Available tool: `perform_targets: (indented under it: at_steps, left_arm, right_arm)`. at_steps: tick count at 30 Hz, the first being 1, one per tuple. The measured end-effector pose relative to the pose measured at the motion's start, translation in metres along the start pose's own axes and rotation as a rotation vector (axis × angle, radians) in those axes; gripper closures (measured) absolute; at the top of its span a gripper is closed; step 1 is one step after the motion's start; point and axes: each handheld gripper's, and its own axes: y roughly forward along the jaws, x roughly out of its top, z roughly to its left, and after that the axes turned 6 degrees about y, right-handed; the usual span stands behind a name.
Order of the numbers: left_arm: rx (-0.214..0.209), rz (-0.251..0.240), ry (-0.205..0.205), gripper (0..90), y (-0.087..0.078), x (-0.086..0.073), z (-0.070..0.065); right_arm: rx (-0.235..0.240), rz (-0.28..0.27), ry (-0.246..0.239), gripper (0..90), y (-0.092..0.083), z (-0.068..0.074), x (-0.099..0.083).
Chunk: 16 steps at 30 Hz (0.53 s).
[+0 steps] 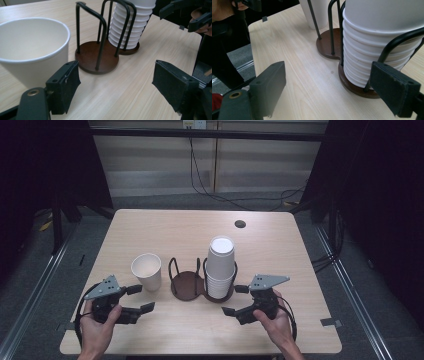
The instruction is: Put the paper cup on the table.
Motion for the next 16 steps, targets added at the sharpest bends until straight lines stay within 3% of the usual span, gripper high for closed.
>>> perform_targets:
  at_steps: [3, 6, 11, 16]
  left_arm:
    - [-0.023, -0.019, -0.003, 19.6, 0.009, -0.003, -0.005]
    - [-0.035, -0.029, 0.026, 19.1, 0.018, -0.004, -0.011]
    - [-0.05, -0.038, -0.004, 17.0, 0.034, -0.002, -0.023]
    - [-0.081, -0.028, 0.039, 16.9, 0.052, -0.003, -0.03]
  right_arm:
    - [-0.001, 0.001, 0.001, 14.6, 0.0, 0.0, 0.0]
    - [-0.005, -0.004, 0.002, 14.5, -0.001, -0.001, -0.001]
    - [-0.009, -0.013, 0.005, 14.6, 0.0, -0.001, -0.002]
    - [-0.033, -0.023, 0.011, 14.6, 0.001, -0.002, -0.005]
